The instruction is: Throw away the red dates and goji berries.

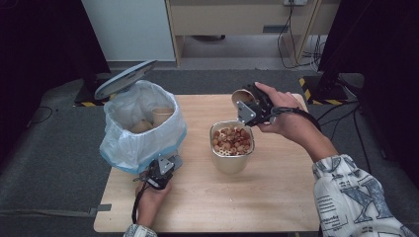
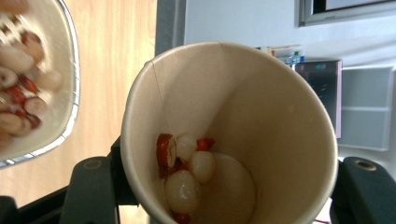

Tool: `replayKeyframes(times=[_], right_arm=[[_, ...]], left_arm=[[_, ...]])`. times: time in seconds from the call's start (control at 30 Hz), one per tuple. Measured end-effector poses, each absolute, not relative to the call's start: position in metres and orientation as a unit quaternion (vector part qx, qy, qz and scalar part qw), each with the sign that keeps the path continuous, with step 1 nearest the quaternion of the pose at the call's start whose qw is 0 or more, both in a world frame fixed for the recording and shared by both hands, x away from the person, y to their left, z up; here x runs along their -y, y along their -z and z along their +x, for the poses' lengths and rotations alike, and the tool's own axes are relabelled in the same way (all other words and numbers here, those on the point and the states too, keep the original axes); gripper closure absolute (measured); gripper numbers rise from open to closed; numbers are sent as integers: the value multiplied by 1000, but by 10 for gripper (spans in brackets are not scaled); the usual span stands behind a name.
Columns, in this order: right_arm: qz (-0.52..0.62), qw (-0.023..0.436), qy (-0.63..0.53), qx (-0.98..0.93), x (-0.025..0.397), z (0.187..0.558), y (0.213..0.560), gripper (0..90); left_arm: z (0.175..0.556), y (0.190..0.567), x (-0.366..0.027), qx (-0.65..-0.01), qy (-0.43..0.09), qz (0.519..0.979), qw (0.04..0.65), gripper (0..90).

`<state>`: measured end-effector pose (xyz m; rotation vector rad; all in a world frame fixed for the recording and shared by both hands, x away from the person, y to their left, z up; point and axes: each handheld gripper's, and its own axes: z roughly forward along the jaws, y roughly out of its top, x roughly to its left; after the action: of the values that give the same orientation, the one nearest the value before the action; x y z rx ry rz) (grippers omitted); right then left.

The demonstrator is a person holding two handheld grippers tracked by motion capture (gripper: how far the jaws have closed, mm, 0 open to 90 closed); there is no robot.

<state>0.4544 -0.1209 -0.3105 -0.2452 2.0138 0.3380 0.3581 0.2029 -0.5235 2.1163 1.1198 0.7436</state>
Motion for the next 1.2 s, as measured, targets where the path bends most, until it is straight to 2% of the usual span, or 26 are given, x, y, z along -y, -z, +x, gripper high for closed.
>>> replayKeyframes(times=[1.2], right_arm=[[70,406,-316,-854,183,466,320,339]], left_arm=[[358,524,-203,-425,-282,801,313,890]])
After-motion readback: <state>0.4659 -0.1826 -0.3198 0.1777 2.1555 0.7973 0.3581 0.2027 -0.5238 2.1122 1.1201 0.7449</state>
